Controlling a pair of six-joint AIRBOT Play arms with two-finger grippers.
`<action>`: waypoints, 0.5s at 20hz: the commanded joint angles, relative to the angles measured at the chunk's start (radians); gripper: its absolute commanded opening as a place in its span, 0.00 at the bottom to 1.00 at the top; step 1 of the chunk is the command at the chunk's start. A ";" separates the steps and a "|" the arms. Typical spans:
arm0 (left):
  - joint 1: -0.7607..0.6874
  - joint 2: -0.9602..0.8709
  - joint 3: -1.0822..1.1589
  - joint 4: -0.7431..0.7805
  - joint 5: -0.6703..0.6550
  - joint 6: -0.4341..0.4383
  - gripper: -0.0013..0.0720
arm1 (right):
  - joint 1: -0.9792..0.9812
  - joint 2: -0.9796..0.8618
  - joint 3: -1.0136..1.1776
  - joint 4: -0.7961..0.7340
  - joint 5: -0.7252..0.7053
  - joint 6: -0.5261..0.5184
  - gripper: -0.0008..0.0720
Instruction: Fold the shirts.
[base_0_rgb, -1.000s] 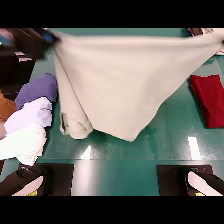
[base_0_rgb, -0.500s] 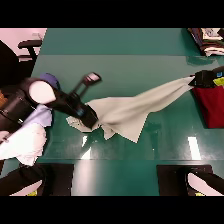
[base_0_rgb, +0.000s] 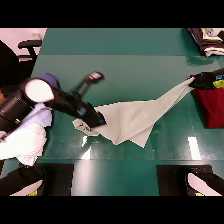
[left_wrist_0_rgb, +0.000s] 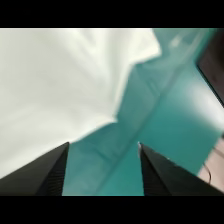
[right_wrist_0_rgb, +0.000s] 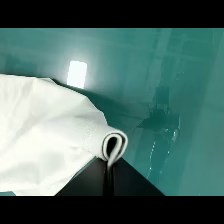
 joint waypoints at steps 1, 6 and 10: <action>0.228 0.008 0.000 0.098 0.009 -0.061 0.70 | 0.000 0.001 -0.002 0.000 -0.006 0.000 0.04; 0.476 0.008 -0.249 0.102 0.042 -0.063 0.70 | 0.000 0.001 -0.002 0.000 -0.006 0.000 0.04; 0.534 0.008 -0.428 0.093 0.112 -0.062 0.70 | 0.000 0.001 -0.002 0.000 -0.015 0.000 0.04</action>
